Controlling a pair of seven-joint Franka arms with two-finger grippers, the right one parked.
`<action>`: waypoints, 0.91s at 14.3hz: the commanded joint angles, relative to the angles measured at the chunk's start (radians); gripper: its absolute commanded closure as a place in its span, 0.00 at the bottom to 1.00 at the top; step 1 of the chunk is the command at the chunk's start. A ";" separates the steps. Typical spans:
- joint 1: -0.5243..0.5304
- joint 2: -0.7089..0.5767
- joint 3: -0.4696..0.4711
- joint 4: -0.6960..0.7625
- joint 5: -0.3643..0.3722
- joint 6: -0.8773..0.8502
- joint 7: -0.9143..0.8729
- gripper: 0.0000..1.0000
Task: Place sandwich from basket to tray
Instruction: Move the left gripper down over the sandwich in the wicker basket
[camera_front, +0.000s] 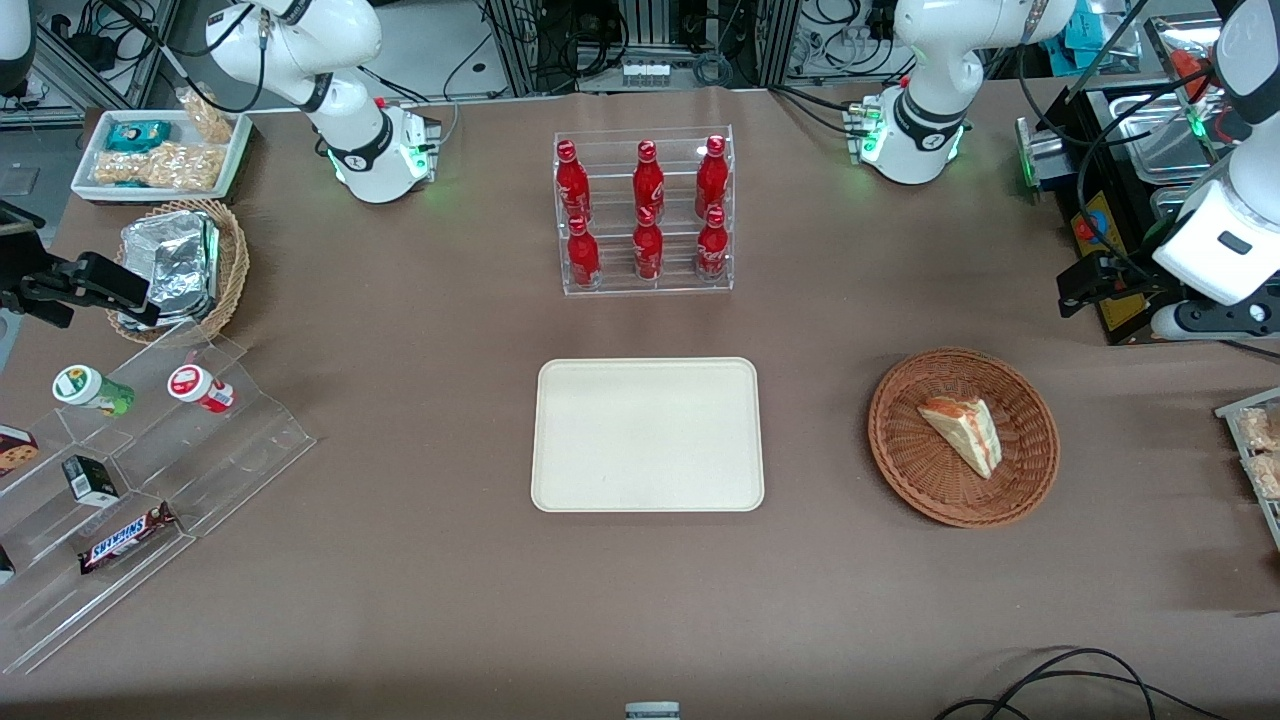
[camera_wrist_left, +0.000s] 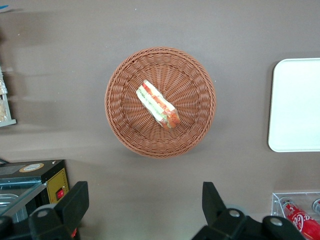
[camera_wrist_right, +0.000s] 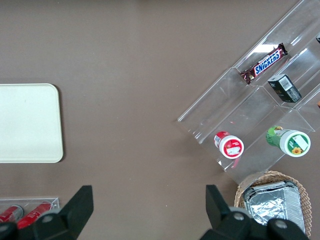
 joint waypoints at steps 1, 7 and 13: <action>-0.012 -0.015 0.015 -0.002 -0.015 -0.014 0.046 0.00; -0.013 -0.008 0.015 -0.009 -0.033 -0.067 0.046 0.00; -0.008 0.055 0.016 -0.171 -0.015 0.024 0.048 0.00</action>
